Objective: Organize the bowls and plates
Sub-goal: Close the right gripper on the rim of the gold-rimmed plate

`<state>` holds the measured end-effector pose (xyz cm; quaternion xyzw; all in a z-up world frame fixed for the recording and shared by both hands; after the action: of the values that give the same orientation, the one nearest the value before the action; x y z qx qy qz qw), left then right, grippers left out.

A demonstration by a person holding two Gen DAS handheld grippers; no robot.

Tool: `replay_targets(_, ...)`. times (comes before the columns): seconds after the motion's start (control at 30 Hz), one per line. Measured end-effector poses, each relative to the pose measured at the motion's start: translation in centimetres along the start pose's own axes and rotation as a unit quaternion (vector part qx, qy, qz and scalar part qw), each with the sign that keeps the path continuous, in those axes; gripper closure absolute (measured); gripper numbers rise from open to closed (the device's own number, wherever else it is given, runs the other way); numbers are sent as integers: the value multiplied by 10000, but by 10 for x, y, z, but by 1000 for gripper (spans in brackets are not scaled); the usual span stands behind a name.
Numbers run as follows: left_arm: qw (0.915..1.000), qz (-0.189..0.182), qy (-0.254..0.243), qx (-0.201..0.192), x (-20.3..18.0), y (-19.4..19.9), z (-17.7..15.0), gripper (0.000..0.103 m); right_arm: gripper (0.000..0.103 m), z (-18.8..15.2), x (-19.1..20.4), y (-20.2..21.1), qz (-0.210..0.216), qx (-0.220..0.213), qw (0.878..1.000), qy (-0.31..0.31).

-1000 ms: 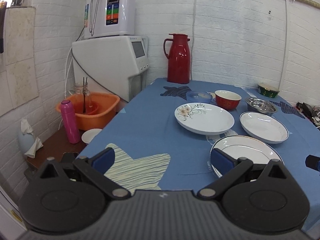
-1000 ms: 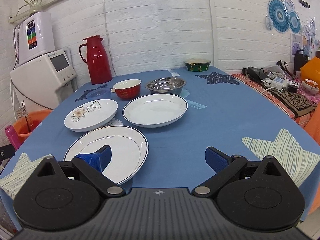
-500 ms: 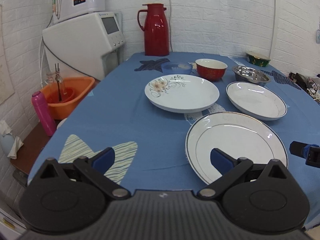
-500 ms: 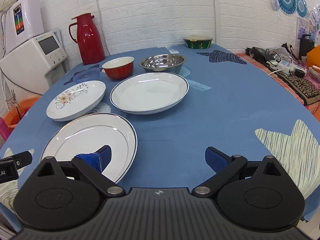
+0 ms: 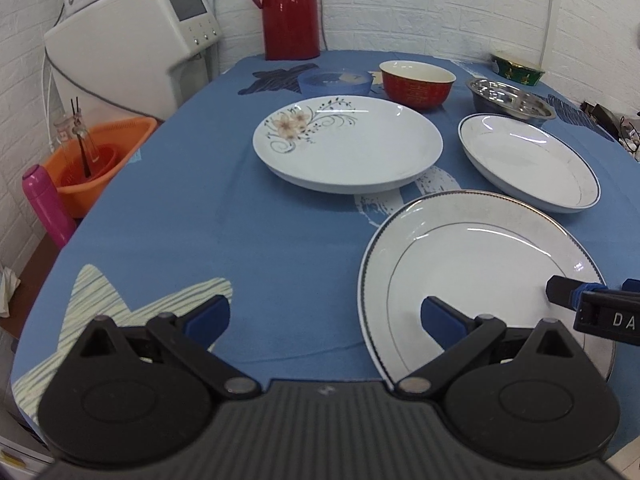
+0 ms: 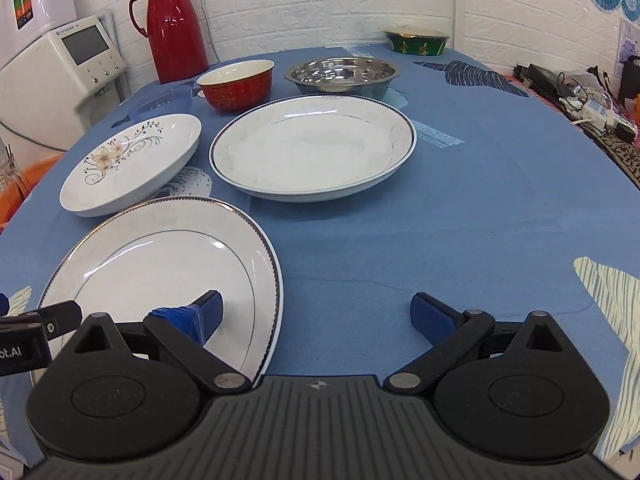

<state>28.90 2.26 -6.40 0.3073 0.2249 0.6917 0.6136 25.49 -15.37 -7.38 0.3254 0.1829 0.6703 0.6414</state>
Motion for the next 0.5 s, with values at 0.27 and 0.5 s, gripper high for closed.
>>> replay_targets(0.27,9997,-208,-108,41,-13,-15,3,2,14,-12,0,3,20,-488,9986,219)
replay_targets(0.5,9983,-569,2,104,-13,-21,4,3,15,-3,11,-4,185,-292,9987,375)
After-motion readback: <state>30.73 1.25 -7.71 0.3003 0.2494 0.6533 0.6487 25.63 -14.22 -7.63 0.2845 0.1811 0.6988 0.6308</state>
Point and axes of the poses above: each gripper's, at about its wrist camera, not at the fingertips, and y roughly against the way its jaws point, x to its left, z to its top, the point moved 3 cm from there along -y, roughly the way its jaws point, and after that the axes turned 10 degrees about z, right-handed, at the moved point
